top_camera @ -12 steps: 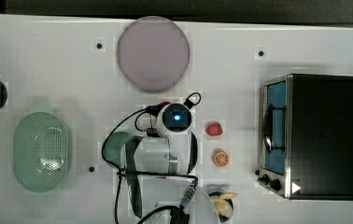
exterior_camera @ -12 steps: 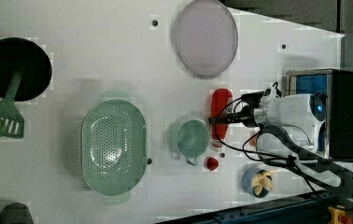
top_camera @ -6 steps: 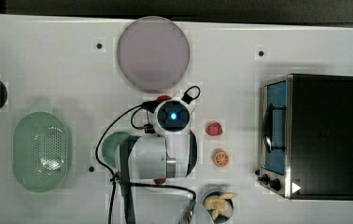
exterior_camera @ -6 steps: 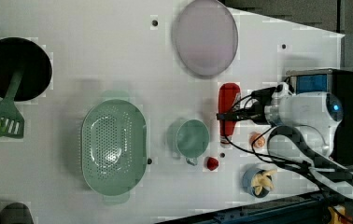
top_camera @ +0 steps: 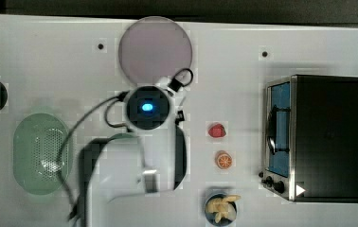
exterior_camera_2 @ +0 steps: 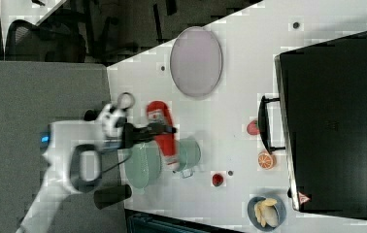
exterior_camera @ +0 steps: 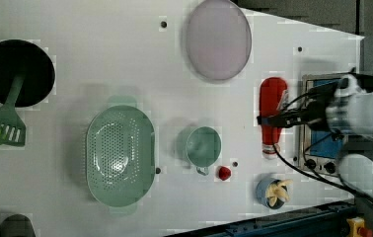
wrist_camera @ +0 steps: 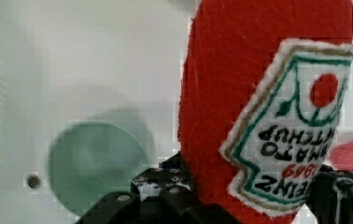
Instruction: Pick Ketchup from the table and place it in strainer.
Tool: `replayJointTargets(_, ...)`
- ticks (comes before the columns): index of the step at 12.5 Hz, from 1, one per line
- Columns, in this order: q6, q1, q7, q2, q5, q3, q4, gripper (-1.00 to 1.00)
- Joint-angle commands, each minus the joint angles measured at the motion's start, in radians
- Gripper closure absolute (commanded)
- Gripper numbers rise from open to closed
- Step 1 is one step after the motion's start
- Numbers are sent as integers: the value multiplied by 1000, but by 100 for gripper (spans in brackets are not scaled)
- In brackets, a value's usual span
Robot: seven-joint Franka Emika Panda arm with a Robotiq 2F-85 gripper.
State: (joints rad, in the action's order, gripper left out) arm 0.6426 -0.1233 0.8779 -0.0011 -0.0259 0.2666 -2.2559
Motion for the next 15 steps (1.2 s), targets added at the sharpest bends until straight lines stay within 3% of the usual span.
replayJointTargets(1,-65,44,-199,-60,-3,64,47,-25)
replayJointTargets(9,-61,93,-773,-21,-5,354,69,-25)
replayJointTargets(15,229,111,-1028,176,-3,480,70,-25)
